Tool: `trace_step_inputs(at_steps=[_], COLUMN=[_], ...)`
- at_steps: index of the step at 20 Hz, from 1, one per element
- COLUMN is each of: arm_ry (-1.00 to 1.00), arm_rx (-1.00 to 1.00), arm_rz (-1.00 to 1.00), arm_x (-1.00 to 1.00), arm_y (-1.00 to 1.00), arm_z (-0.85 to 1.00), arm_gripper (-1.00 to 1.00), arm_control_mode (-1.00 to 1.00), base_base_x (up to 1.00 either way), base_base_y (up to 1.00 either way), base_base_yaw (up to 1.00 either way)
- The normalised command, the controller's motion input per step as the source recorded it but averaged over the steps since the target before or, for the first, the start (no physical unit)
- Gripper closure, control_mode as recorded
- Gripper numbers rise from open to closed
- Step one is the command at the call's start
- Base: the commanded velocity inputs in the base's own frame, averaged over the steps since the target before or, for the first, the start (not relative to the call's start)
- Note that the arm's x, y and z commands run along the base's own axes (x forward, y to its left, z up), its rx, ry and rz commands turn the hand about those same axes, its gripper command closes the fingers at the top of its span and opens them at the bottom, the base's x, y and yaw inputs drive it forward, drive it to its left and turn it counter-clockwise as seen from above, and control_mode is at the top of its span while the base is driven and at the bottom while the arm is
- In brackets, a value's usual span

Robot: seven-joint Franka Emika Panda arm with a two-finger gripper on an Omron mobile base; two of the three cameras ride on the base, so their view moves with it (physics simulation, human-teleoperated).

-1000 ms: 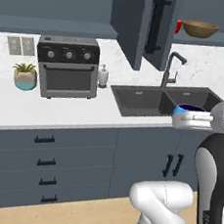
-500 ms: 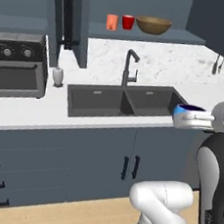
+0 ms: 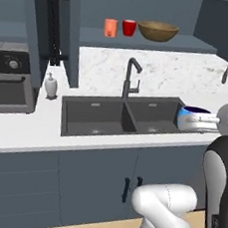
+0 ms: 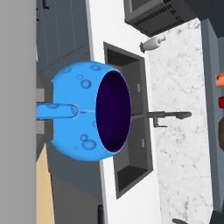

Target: Gather all objects into one cabinet and sort the glasses and bowls to opposite sides.

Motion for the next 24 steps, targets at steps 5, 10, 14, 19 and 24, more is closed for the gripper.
trace_step_inputs(at_steps=[5, 10, 14, 19, 24], arm_ry=[0.0, 0.0, 0.0, 0.0, -0.06], arm_rx=[0.0, 0.0, 0.0, 0.0, 0.01], arm_rz=[0.0, 0.0, 0.0, 0.0, -0.05], arm_x=[0.0, 0.0, 0.0, 0.09, 0.46], arm_y=[0.0, 0.0, 0.0, 0.0, 0.27], arm_z=[0.0, 0.0, 0.0, 0.0, 0.54], arm_gripper=[1.0, 1.0, 1.0, 1.0, 1.0], arm_control_mode=[1.0, 1.0, 1.0, -1.0, -1.0], base_base_x=[0.64, 0.65, 0.68, 0.39, 0.0], base_base_y=[0.33, 0.21, 0.0, 0.0, 0.0], base_base_yaw=[0.0, 0.0, 0.0, 0.0, 0.0])
